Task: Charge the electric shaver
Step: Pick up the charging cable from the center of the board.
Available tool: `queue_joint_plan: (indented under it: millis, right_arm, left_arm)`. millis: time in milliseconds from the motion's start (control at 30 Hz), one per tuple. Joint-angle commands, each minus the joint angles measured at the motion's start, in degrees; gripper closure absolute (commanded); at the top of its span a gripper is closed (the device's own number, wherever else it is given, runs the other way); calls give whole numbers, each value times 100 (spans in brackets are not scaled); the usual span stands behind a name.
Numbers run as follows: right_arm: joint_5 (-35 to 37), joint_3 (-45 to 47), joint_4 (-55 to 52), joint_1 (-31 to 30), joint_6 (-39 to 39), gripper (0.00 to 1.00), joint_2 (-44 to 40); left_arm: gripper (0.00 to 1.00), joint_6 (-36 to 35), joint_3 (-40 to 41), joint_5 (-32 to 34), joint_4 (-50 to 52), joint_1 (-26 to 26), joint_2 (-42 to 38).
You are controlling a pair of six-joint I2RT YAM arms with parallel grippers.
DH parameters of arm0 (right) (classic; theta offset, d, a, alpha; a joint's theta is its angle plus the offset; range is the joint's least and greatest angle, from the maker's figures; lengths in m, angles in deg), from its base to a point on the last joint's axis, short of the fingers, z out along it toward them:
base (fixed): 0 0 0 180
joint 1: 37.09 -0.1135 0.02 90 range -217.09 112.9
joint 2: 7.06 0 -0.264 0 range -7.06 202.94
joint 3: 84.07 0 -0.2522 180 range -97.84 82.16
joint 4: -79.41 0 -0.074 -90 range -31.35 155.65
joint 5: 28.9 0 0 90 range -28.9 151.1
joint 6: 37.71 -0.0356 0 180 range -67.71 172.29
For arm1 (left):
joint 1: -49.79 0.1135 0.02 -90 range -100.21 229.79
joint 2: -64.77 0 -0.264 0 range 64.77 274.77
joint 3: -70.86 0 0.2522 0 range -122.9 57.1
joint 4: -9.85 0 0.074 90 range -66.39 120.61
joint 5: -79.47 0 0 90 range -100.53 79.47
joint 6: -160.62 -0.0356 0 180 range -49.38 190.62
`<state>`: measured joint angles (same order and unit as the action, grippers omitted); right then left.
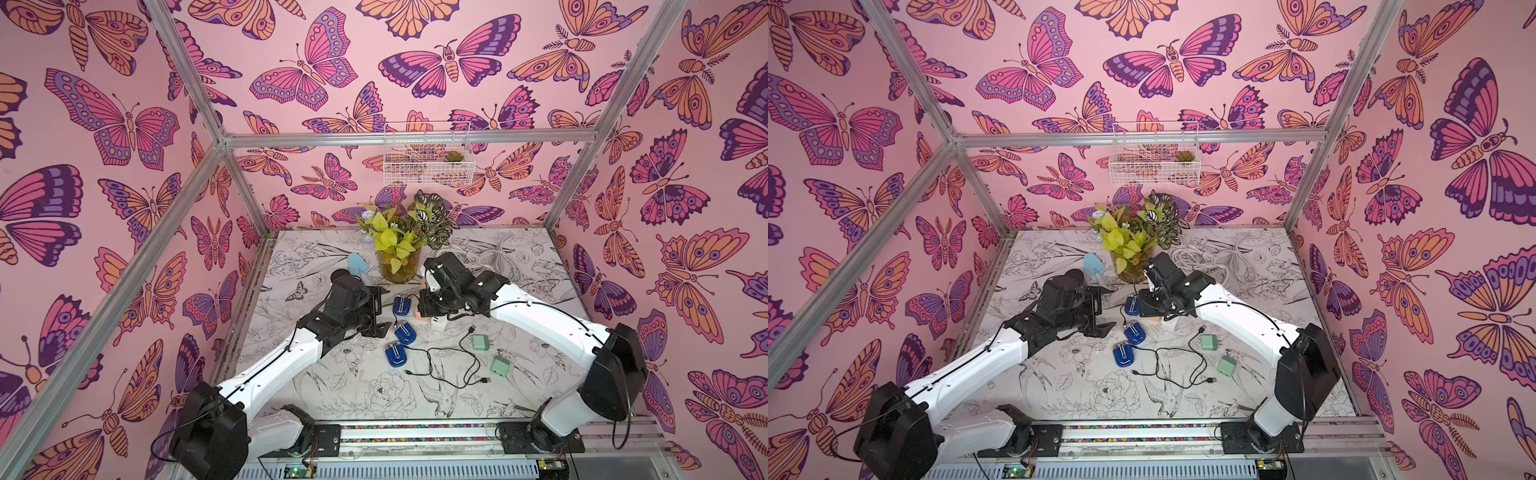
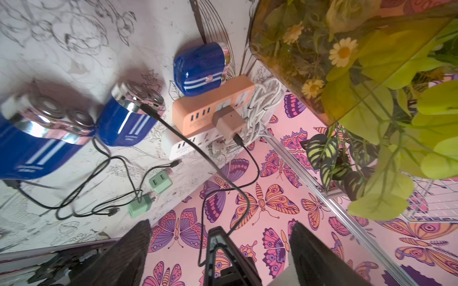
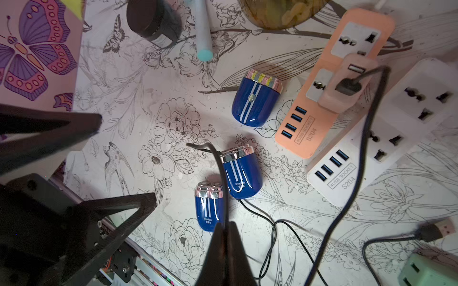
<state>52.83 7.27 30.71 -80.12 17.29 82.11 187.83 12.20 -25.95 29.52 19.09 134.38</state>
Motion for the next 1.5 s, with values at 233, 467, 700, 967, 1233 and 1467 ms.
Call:
queue_joint_plan:
  millis: [233, 467, 700, 967, 1233, 1467]
  right_arm:
    - [-744, 664, 1059, 118, -339, 100, -797]
    - [-941, 1001, 1270, 184, -452, 100, -1121]
    - [-925, 1305, 1280, 407, -609, 100, -1582]
    - [-1979, 1087, 1053, 693, -1695, 57, -1802]
    - [-1962, 1336, 1740, 670, -5365, 40, -2317]
    - [-154, 2310, 3972, -157, -8250, 38, -2429]
  left_arm:
    - [21, 1855, 122, -8, -1027, -258, 820]
    - [53, 1922, 216, 131, -1425, -288, 959]
    - [99, 1584, 357, 355, -1417, -253, 706]
    - [100, 135, 82, 427, -2407, -200, 894]
    - [100, -1139, 40, 1130, -2437, -393, 407]
    - [100, -1632, 24, 1322, -2783, -576, 414]
